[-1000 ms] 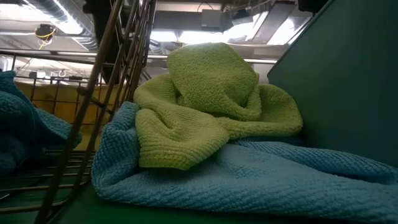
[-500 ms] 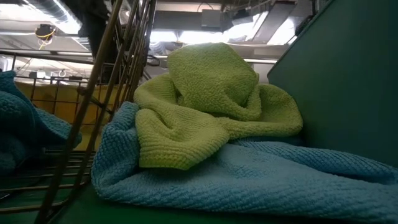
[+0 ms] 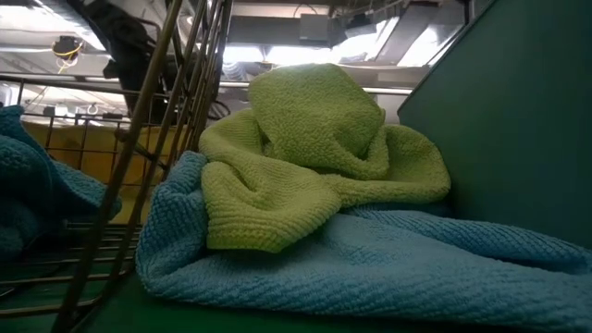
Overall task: Sort microfiber towel by color & place in baskets
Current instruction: Put the blue microfiber cloth into the wire basket
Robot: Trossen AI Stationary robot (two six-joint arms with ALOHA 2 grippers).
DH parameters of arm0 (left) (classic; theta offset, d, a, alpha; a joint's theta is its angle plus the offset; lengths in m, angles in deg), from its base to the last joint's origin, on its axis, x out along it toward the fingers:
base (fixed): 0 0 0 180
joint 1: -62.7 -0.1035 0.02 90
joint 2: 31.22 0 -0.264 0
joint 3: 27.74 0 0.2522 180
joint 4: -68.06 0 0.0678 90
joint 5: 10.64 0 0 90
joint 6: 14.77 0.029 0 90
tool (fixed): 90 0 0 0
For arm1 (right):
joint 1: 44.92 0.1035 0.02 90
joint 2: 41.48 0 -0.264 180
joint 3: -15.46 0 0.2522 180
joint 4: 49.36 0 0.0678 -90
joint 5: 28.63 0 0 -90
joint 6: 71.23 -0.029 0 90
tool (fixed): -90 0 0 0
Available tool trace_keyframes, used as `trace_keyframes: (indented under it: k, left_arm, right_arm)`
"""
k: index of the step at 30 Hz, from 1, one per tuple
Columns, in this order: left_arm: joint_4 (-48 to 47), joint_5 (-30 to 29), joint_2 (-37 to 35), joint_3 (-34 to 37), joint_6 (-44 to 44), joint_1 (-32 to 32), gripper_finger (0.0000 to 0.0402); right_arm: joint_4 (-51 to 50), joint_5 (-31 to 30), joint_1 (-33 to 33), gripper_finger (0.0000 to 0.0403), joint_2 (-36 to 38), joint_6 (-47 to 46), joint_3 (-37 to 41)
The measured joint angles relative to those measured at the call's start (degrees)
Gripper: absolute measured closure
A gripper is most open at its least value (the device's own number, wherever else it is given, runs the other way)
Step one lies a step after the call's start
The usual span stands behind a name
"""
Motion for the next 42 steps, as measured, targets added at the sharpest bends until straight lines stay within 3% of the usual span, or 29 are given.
trace_keyframes:
  k: [8,11,18,27,38,42]
  left_arm:
    - [2.97,2.78,0.00,2.58,0.01,0.00,0.0254]
    - [3.99,2.95,0.00,3.08,0.02,0.00,0.0283]
    - [4.19,5.18,0.00,2.70,-0.77,0.02,0.0382]
    - [3.45,7.28,0.00,-2.60,-2.82,0.93,0.0399]
    - [-5.02,6.64,0.00,-15.51,-0.79,1.38,0.0401]
    - [-9.51,3.95,0.00,-21.38,1.79,1.38,0.0401]
  right_arm:
    - [-7.66,-1.17,0.00,0.0185,0.00,3.73,-11.18]
    - [-10.53,-2.43,0.00,0.0185,0.00,4.68,-15.29]
    - [-17.46,-12.02,-0.02,0.0185,0.60,10.18,-22.51]
    - [-17.26,-12.98,-9.35,0.0185,6.03,16.27,-19.88]
    - [-15.05,-6.19,-24.77,0.0185,8.70,21.88,-14.68]
    - [-13.31,-4.66,-28.88,0.0185,8.79,23.66,-12.31]
